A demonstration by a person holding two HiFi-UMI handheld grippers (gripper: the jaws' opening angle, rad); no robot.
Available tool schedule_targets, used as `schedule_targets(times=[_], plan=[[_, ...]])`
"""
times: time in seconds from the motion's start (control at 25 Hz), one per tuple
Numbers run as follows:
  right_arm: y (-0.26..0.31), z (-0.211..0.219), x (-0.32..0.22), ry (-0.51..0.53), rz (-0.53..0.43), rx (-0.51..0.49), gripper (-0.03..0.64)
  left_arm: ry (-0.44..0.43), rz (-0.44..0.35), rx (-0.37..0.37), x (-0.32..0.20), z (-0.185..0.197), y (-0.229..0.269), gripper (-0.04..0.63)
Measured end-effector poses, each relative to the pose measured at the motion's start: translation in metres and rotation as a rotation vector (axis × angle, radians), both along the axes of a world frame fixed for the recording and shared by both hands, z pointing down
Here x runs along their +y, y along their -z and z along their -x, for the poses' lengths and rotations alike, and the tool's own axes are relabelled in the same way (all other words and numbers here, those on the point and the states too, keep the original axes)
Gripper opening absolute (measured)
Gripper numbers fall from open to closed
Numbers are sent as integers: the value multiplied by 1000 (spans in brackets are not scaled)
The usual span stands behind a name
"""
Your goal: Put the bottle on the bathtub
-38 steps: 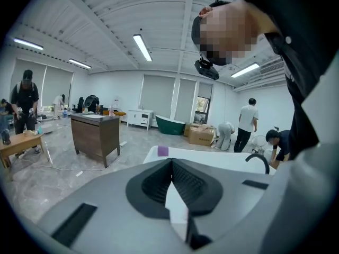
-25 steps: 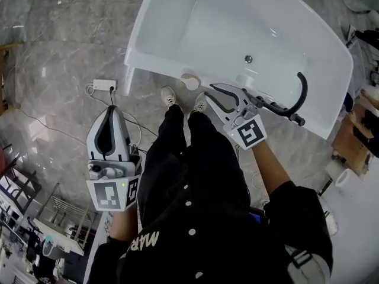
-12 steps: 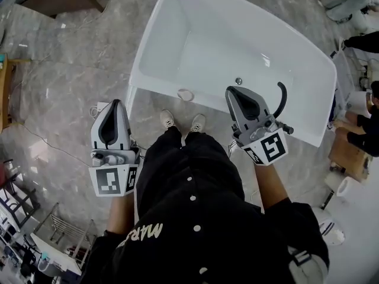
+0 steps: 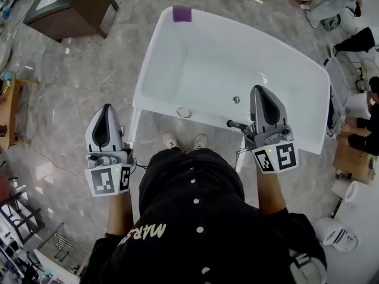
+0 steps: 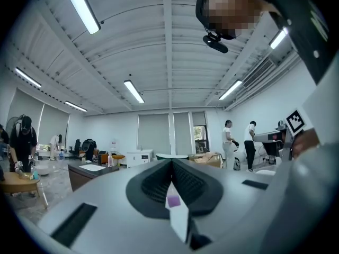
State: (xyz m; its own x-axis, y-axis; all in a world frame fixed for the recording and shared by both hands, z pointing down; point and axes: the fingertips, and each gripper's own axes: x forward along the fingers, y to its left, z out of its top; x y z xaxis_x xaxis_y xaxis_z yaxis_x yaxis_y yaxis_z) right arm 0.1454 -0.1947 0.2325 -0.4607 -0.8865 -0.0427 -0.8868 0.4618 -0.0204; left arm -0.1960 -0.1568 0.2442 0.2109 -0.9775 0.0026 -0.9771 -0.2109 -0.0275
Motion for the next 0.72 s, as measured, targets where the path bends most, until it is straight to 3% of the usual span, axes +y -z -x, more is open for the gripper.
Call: schedule_targets(times=[0.4,0.72], plan=[[21,-51,-9,-158,-70,-21,5,32,-74,-20,-6,11,21,11],[12,-72,-9,-195,-55,57,5,78,-81,-25,-1,23,15,11]])
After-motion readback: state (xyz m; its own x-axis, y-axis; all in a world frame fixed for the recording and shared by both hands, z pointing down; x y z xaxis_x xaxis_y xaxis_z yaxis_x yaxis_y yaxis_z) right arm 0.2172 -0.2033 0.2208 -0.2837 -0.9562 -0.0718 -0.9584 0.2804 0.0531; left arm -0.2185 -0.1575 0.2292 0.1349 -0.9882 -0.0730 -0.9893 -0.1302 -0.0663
